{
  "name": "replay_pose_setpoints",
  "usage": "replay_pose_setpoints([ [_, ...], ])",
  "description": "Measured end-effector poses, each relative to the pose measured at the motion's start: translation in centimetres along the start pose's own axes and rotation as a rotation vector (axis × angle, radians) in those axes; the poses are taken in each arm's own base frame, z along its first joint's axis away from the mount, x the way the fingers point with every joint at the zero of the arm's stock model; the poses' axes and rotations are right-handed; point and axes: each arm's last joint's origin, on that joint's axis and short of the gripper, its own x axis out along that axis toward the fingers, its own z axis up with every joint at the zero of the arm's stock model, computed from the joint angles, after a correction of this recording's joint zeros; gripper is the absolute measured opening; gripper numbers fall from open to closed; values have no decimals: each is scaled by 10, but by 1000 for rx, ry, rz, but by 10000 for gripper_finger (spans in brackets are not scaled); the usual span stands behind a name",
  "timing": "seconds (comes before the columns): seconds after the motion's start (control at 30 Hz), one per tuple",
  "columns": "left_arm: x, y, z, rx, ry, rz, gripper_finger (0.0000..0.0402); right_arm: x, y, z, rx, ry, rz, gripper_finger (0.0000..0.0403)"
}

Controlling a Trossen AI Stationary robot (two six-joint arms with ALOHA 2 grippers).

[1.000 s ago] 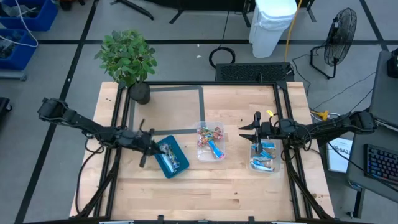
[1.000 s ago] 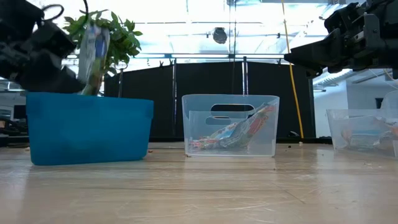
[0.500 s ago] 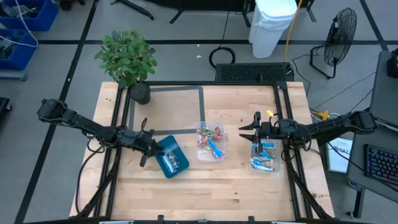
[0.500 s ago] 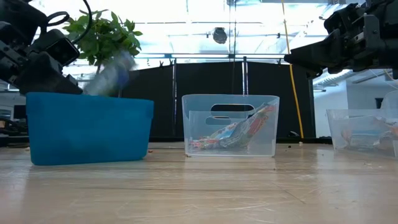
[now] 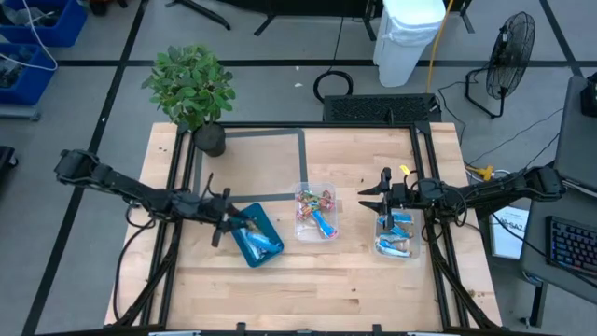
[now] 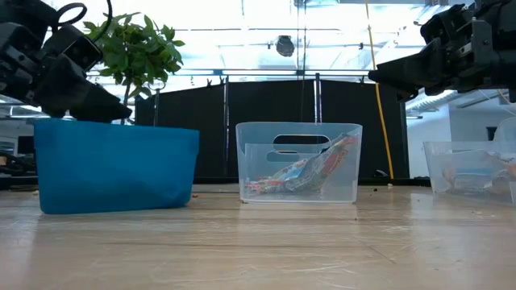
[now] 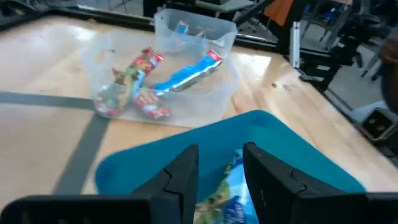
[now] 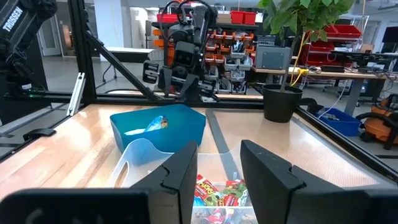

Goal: Pick and place Granola Bars by type
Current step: Return to Home Position

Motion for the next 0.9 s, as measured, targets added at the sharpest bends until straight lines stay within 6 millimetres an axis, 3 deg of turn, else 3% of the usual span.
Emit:
replay_pose_setpoints([
  [0.6,-30,26,-1,17,58,177,131,-21,-1,7,-32,-6,-2,114],
  [0.9,-38,36,6,50,1,224,131,-34,-2,5,-15,22,-3,114],
])
